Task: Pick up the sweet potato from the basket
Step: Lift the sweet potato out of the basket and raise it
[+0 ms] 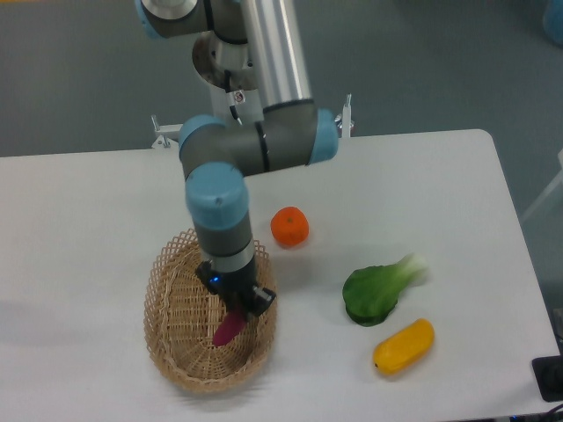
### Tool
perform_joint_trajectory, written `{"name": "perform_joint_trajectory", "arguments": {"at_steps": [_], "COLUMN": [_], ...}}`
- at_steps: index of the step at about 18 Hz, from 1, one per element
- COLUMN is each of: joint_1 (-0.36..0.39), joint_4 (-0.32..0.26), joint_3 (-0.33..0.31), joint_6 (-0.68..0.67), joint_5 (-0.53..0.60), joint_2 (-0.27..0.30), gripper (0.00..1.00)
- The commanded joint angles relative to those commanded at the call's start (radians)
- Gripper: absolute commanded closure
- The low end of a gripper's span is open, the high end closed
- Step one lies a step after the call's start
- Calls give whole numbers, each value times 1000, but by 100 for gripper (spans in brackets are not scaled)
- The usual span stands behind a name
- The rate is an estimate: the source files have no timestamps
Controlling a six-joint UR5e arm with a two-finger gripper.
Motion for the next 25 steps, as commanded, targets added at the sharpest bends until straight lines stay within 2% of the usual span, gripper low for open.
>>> {"name": "perform_joint_trajectory", "arguments": {"at_steps": [3,7,12,25], "joint_1": [87,204,308,322], "joint_4": [-83,-209,-318,-325], "joint_3": [37,101,124,120], "joint_6": [106,255,411,430], "joint_5": [-8,-29,-61,-64], "joint_2": [34,45,86,95], "gripper": [72,72,72,72]}}
